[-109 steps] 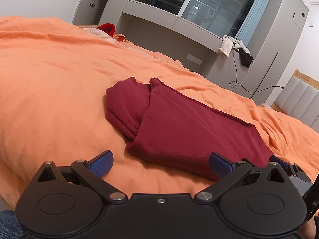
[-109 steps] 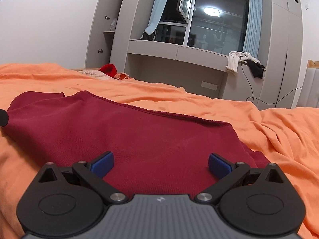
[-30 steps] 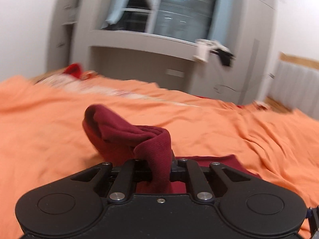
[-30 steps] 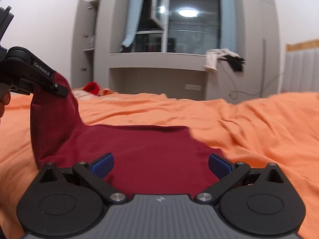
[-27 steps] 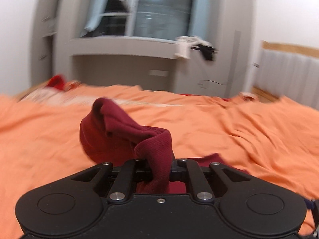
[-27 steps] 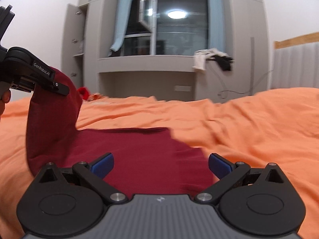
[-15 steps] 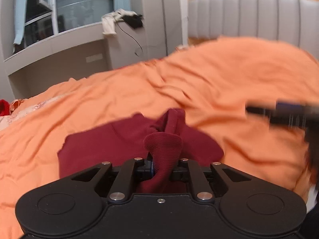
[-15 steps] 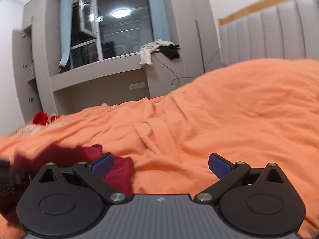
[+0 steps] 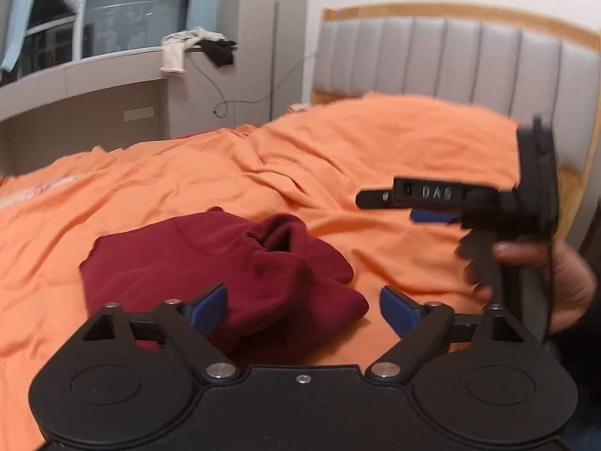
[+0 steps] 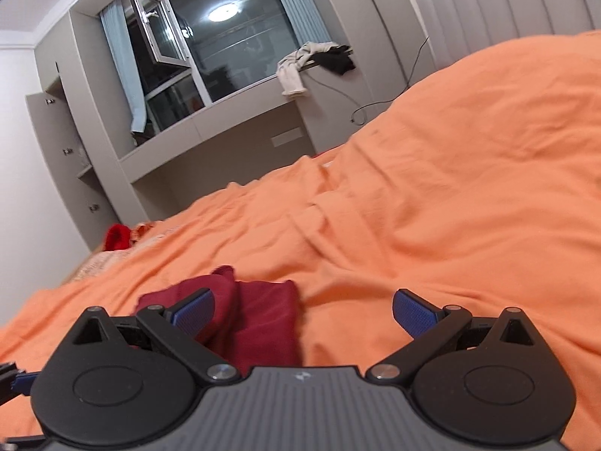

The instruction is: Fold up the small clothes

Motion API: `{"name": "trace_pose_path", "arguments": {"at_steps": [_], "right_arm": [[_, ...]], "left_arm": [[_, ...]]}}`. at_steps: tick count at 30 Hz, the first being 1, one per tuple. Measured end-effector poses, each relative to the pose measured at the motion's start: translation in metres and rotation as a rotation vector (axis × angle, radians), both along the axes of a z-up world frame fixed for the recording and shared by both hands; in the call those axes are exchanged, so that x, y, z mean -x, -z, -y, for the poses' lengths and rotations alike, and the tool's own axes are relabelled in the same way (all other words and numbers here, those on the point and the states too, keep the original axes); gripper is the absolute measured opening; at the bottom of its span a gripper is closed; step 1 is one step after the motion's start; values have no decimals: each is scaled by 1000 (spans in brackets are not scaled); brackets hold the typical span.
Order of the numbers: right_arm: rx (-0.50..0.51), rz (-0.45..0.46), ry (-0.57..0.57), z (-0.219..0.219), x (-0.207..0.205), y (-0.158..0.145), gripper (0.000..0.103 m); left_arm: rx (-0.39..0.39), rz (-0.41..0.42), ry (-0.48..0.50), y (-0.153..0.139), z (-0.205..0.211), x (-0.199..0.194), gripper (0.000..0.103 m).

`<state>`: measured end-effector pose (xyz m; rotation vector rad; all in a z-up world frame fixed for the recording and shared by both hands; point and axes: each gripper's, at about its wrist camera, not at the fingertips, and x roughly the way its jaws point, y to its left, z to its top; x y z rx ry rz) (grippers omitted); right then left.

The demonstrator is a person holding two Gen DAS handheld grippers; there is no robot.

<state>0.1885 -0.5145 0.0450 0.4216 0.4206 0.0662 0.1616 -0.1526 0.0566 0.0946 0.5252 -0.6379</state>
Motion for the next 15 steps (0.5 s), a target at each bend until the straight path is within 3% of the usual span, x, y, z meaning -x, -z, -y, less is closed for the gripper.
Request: {"name": "trace_pose_path", "arguments": {"at_steps": [6,10,15], "right_arm": [[-35,-54,-81,-23,-38,1,103],[-20,-60,-113,-39,-68,2,103],[66,-131,-148,-56,-94,12,103]], "left_arm": [[104,-73,-214,-3,-51,-26,100],[230,-148,-315,1,-85,-50,102],[202,-200,-379,24,-100,-74,102]]}}
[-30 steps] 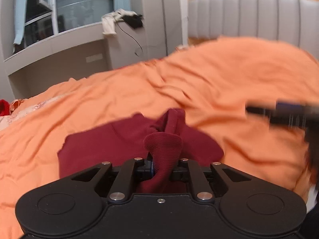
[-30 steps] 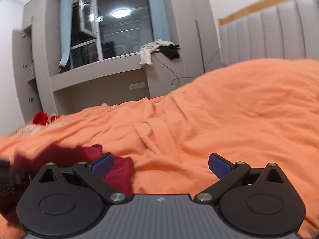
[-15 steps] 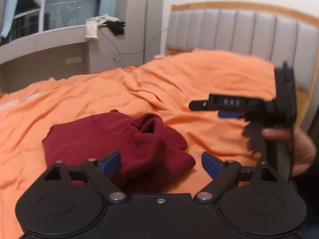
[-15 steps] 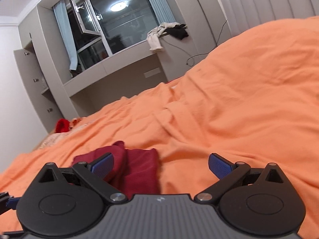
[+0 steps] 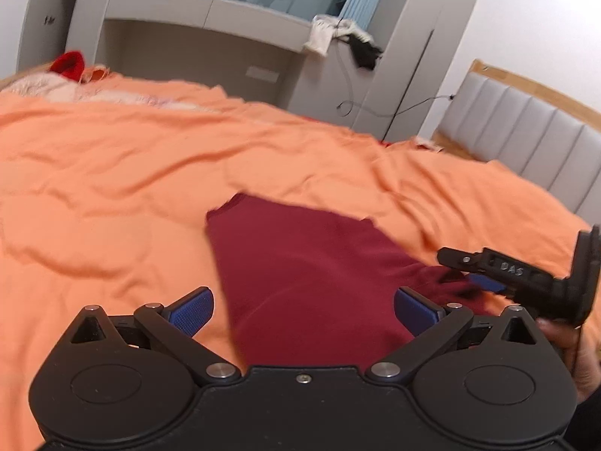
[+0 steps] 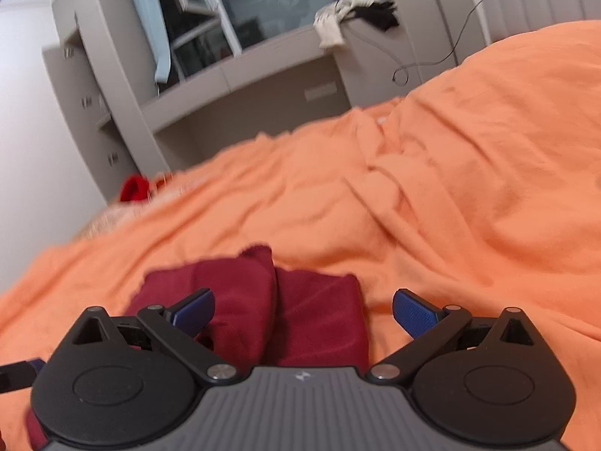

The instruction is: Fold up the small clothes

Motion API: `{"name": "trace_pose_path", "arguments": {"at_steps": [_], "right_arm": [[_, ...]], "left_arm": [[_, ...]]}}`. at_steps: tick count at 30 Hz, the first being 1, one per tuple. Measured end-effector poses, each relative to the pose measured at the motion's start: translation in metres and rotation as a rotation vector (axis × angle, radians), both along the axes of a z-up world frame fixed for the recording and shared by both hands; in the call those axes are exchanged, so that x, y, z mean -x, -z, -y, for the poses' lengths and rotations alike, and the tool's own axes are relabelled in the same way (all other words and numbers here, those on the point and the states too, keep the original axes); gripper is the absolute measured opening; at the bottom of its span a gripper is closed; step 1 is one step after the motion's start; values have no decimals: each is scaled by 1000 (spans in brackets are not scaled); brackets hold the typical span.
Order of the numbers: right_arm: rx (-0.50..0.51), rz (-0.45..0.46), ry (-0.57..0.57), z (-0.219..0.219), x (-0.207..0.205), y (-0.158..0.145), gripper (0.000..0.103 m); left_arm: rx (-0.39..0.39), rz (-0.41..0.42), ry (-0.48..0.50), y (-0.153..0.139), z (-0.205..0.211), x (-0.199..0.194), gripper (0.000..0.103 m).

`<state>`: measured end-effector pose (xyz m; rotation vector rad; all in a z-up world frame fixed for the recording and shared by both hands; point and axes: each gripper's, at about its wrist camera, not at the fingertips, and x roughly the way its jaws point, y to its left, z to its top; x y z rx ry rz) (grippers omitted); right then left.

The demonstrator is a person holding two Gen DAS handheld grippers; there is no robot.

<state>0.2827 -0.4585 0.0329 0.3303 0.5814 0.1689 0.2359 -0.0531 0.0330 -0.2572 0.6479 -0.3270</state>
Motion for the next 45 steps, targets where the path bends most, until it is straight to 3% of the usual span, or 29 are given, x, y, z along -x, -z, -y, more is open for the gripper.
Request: {"name": "trace_pose_path", "arguments": {"at_steps": [4,8,10,20,21,25,29,31,34,39,41,42,45], "right_arm": [[69,-77,-74,-11,7,11,103],[235,-29,-125,-19,36,20,103],[258,2,-129,-15,46,17,103],[7,87,-95,-5,32,1,103],[-8,89,-87,-7,28,3,101],[-11,57,-76,-16,9,13,72],[-7,43,-95,-23,2,18,53],[-7,49,-110,-24,3,18,33],[-1,58,-129,-27,7,17,18],[4,63,-137,-29,8,16,13],[-16,54,-132,-26,6,16,15],[-26,50,-129,-24,6,17,22],[-56,36,-121,-18,5,19,30]], "left_arm": [[21,-89,44,28,-5,-10,102],[16,-118,91,49,-2,-8,102],[9,-111,100,52,-1,-8,102],[-42,-58,103,57,9,0,102],[-40,-56,104,57,9,1,102],[-22,-54,111,59,5,1,102],[0,-58,121,62,3,0,102],[6,-63,127,62,2,-2,102],[5,-67,132,62,4,-3,102],[-7,-60,137,61,9,-4,102],[-11,-51,137,57,7,-3,102],[-16,-39,129,53,6,-1,102],[-81,60,119,42,10,15,102]]}}
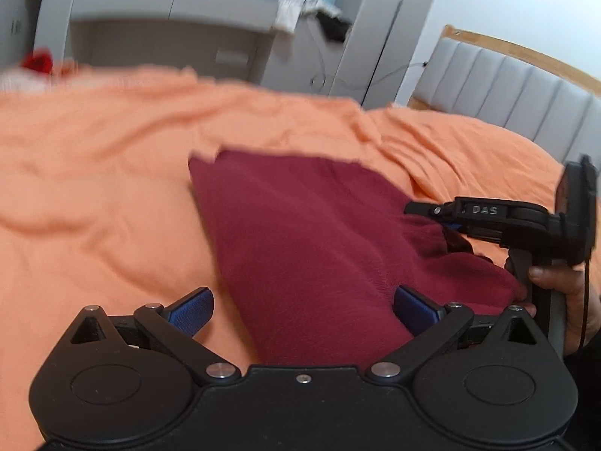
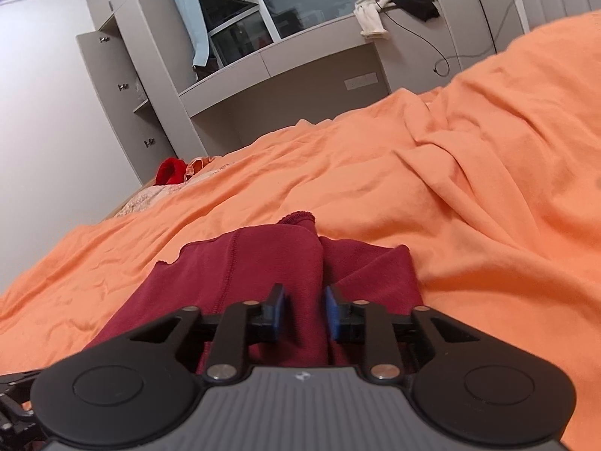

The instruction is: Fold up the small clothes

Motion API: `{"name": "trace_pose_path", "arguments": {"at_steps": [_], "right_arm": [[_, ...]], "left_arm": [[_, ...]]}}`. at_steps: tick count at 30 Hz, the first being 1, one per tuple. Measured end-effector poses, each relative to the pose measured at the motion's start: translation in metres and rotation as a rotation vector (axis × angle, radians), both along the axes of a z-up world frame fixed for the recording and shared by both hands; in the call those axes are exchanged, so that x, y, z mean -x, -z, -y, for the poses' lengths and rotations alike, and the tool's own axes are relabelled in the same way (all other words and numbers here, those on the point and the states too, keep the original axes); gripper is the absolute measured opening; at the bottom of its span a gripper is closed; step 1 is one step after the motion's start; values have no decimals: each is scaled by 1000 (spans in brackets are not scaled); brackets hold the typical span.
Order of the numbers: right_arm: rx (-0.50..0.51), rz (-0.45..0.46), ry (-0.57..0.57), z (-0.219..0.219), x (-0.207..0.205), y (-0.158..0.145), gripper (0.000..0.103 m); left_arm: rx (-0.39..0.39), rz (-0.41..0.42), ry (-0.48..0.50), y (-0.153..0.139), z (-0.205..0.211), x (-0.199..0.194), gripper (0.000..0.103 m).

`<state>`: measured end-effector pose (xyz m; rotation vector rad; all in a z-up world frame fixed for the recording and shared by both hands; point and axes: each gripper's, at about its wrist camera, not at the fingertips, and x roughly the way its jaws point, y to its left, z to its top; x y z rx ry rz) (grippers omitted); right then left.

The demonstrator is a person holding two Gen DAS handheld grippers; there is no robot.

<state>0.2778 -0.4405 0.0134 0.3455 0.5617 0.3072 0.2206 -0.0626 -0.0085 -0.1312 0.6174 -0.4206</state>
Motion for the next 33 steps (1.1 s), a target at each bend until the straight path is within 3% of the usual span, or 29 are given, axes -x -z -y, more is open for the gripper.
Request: {"name": "trace_pose_path", "arguments": {"at_steps": [6,14,18,23,25,28,33], "right_arm": [[-62,-20,3,6,1,3,38],[-94,-29,10,4,1,5,38],[-90,-24,9,0,2,5,36],[-85,-18,5,-2,3,6,26],[-86,-14,6,-2,3,6,16],[-81,14,6,-2,6,3,8],[-66,102,33,1,14,-14,7]], "left_arm": [[-168,257,71,-14,17,42,102],[-209,349,256,-17,26,69,102],[-284,358,264,-12,39,72,88],[-314,352,259,-15,47,67,51],[-321,356,265,-16,50,66,36],[-335,373,257,-15,55,67,23],[-287,402,239,-23,58,65,17]]}}
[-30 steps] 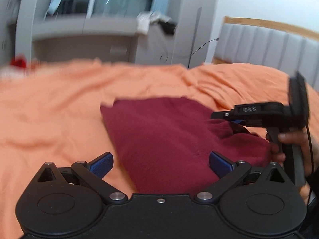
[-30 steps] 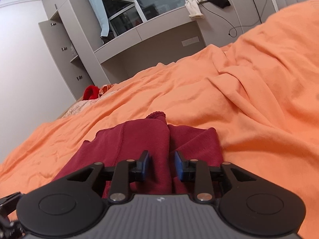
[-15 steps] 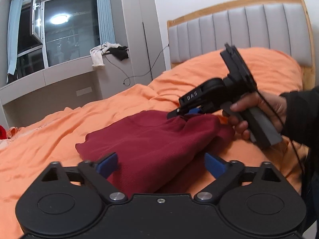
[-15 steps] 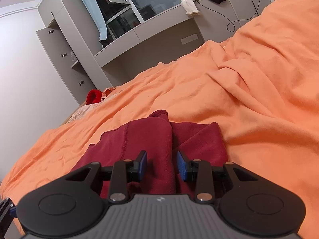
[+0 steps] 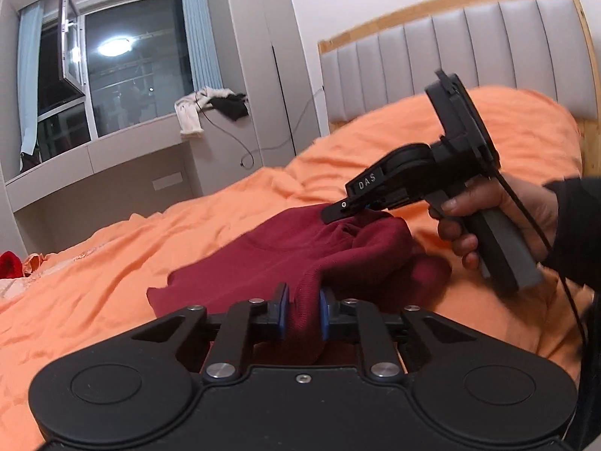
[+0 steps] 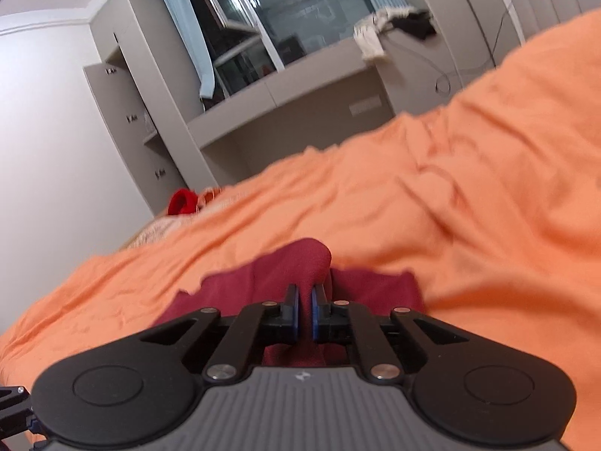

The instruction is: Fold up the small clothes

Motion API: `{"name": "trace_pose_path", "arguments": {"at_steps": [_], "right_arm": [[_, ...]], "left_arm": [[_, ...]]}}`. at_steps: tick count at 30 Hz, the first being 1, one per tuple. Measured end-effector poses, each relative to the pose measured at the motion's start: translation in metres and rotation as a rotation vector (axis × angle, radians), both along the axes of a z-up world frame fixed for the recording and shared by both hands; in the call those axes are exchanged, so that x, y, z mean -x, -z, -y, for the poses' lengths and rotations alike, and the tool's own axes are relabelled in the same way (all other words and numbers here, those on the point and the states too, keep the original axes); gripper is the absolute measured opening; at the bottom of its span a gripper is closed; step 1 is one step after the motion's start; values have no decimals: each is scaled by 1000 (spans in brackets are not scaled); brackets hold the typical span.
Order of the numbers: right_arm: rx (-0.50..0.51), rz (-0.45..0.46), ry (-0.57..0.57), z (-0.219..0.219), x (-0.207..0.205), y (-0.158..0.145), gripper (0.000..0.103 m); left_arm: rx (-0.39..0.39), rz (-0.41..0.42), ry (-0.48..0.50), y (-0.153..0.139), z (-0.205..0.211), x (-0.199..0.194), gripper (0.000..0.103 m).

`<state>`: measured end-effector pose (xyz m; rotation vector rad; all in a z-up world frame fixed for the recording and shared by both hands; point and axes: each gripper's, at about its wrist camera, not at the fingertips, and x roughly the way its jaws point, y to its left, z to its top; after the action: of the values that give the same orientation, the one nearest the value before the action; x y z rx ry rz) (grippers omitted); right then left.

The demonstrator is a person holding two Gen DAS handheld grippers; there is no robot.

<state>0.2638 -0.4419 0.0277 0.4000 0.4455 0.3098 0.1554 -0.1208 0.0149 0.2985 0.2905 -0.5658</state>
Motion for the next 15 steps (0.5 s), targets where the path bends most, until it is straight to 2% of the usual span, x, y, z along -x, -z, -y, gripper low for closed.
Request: {"name": "trace_pose_path", "arguments": {"at_steps": [4,6,11,15], "right_arm": [[-23,44,41,19,5,-13,7],[-35,43,62,30,5,-14,7],[-25,-62,65,41,-7,7,7],[23,-103,68,37,-12,20,12]], "left_arm": [[29,6,24,-10,11,-2,17],[7,6,52,-9,22,-1,17],[-71,-22,74,9,37,0,18],[-77,-64,81,17,36,-3,23]]}}
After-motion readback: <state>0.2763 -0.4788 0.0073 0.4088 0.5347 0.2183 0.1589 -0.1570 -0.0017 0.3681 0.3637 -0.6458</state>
